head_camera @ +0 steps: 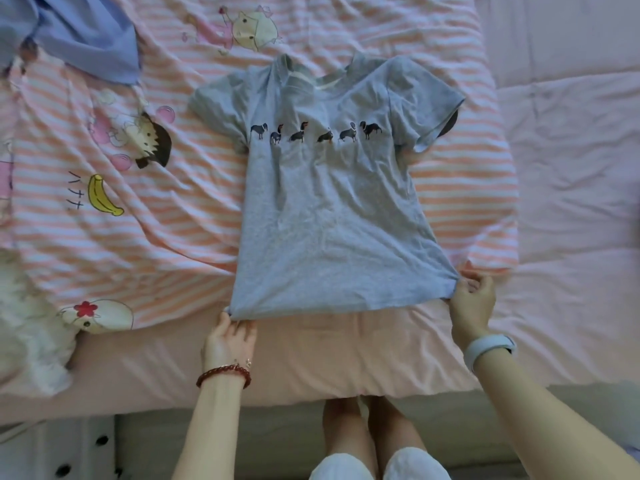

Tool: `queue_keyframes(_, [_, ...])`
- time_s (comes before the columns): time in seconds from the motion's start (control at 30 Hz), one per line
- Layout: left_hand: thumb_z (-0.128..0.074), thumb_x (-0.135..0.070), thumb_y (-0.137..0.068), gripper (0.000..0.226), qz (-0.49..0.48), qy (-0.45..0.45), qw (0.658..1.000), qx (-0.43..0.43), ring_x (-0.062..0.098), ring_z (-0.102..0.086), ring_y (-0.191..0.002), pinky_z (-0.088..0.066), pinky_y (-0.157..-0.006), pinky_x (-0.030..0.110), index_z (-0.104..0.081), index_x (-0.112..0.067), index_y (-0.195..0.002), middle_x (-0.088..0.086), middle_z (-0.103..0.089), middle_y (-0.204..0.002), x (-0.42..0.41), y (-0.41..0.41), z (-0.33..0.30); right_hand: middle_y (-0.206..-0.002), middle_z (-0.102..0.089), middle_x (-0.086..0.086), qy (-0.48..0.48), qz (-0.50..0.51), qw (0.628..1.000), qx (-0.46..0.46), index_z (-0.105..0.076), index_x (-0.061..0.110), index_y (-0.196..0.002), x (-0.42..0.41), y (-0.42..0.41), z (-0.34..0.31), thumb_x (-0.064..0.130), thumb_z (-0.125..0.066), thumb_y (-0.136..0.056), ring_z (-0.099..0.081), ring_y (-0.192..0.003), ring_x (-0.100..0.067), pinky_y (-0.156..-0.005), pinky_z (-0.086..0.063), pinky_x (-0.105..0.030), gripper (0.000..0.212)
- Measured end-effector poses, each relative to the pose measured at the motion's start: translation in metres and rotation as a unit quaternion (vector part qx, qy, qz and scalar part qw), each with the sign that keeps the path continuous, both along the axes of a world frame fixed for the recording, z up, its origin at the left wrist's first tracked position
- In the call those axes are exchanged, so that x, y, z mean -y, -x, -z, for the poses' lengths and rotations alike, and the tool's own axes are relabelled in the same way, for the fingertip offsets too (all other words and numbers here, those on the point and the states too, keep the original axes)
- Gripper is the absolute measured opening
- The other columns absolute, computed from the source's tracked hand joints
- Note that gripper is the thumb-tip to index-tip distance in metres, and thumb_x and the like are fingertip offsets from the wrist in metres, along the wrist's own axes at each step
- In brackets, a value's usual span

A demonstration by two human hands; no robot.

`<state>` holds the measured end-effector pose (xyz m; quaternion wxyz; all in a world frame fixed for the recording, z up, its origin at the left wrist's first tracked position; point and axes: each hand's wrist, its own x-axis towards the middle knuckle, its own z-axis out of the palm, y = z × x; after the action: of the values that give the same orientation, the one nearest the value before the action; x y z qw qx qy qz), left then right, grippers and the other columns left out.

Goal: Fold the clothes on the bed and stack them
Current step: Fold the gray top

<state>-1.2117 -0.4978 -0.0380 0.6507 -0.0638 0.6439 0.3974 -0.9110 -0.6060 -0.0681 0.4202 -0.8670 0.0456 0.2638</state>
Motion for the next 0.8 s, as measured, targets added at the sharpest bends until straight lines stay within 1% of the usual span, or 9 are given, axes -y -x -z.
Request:
queue_keyframes(0.07, [-0.041,-0.01,-0.098,0.018,0.023,0.026,0.998,-0.046,0.015,-0.057,-0.084,-0.045,-0.086,0.031,-0.051,-0.014,-0.084,0.002,-0.058,-0.091,0.001,-0.006,0.009,-0.108,-0.059,-0.019,0.064,-0.047,0.997,0.023,-0.052,0.003,-0.109,0.002,0.003,0.006,0.002,-0.044,-0.09,-0.056,-0.102,-0.033,-0.092,-0.042,-0.043,0.021])
queue_keyframes(0.2, [-0.045,-0.007,-0.095,0.013,0.058,0.033,0.993,-0.098,0.018,-0.058,-0.085,-0.047,-0.081,0.032,-0.054,-0.012,-0.087,0.006,-0.06,-0.091,-0.005,-0.013,0.028,-0.098,-0.056,-0.019,0.084,-0.184,0.974,0.101,-0.056,-0.001,-0.096,0.006,0.022,0.014,0.007,-0.05,-0.091,-0.051,-0.088,-0.03,-0.076,-0.035,-0.03,0.011])
queue_keyframes(0.3, [-0.048,-0.016,-0.095,0.009,0.095,0.005,0.991,-0.089,0.017,-0.059,-0.085,-0.048,-0.08,0.032,-0.056,-0.018,-0.091,0.003,-0.061,-0.093,-0.009,-0.012,0.032,-0.086,-0.053,-0.009,0.081,-0.246,0.961,0.101,-0.059,0.001,-0.09,0.004,0.037,0.021,0.017,-0.055,-0.091,-0.048,-0.084,-0.024,-0.076,-0.036,-0.031,0.017])
queue_keyframes(0.37, [-0.048,-0.017,-0.096,0.011,0.152,-0.018,0.983,-0.103,0.015,-0.06,-0.085,-0.047,-0.081,0.031,-0.058,-0.019,-0.091,0.0,-0.062,-0.093,-0.009,-0.012,0.031,-0.079,-0.054,-0.011,0.102,-0.251,0.959,0.084,-0.06,-0.001,-0.084,0.0,0.041,0.027,0.025,-0.058,-0.089,-0.05,-0.082,-0.026,-0.074,-0.039,-0.035,0.027])
queue_keyframes(0.5, [-0.05,-0.013,-0.095,0.012,0.236,-0.028,0.959,-0.157,0.015,-0.059,-0.087,-0.047,-0.078,0.027,-0.061,-0.015,-0.089,0.001,-0.063,-0.092,-0.005,-0.009,0.03,-0.05,-0.037,-0.006,0.12,-0.261,0.957,0.037,-0.037,0.008,-0.051,-0.011,0.037,0.036,0.013,-0.054,-0.084,-0.036,-0.051,-0.023,-0.05,-0.027,-0.03,0.038])
queue_keyframes(0.57, [-0.049,-0.012,-0.096,0.015,0.248,-0.034,0.951,-0.18,0.015,-0.058,-0.085,-0.047,-0.079,0.028,-0.057,-0.014,-0.084,0.002,-0.062,-0.089,-0.004,-0.006,0.03,-0.054,-0.038,-0.004,0.131,-0.253,0.958,0.025,-0.035,0.01,-0.053,-0.014,0.034,0.035,0.005,-0.049,-0.084,-0.037,-0.056,-0.025,-0.047,-0.024,-0.031,0.035])
queue_keyframes(0.67, [-0.047,-0.017,-0.097,0.021,0.253,-0.067,0.926,-0.272,0.016,-0.054,-0.077,-0.047,-0.081,0.033,-0.052,-0.016,-0.077,0.001,-0.057,-0.08,-0.003,0.0,0.032,-0.077,-0.052,-0.01,0.08,-0.179,0.981,0.018,-0.046,0.009,-0.074,-0.008,0.031,0.029,0.008,-0.047,-0.087,-0.049,-0.07,-0.028,-0.061,-0.036,-0.031,0.013])
queue_keyframes(0.77, [-0.047,-0.019,-0.097,0.019,0.306,-0.125,0.852,-0.406,0.012,-0.04,-0.062,-0.037,-0.059,0.015,-0.049,-0.008,-0.082,-0.001,-0.043,-0.067,0.0,-0.005,0.027,-0.072,-0.054,-0.006,-0.029,-0.062,0.998,-0.009,-0.045,0.016,-0.078,0.002,0.027,0.01,0.006,-0.048,-0.09,-0.056,-0.051,-0.014,-0.048,-0.044,-0.026,0.015])
queue_keyframes(0.8, [-0.046,-0.018,-0.097,0.018,0.311,-0.142,0.835,-0.432,0.011,-0.037,-0.059,-0.034,-0.054,0.015,-0.047,-0.005,-0.085,-0.002,-0.041,-0.065,0.002,-0.008,0.025,-0.069,-0.052,-0.006,-0.054,-0.042,0.998,-0.003,-0.044,0.017,-0.077,0.004,0.025,0.002,0.005,-0.049,-0.09,-0.054,-0.044,-0.009,-0.043,-0.044,-0.022,0.018])
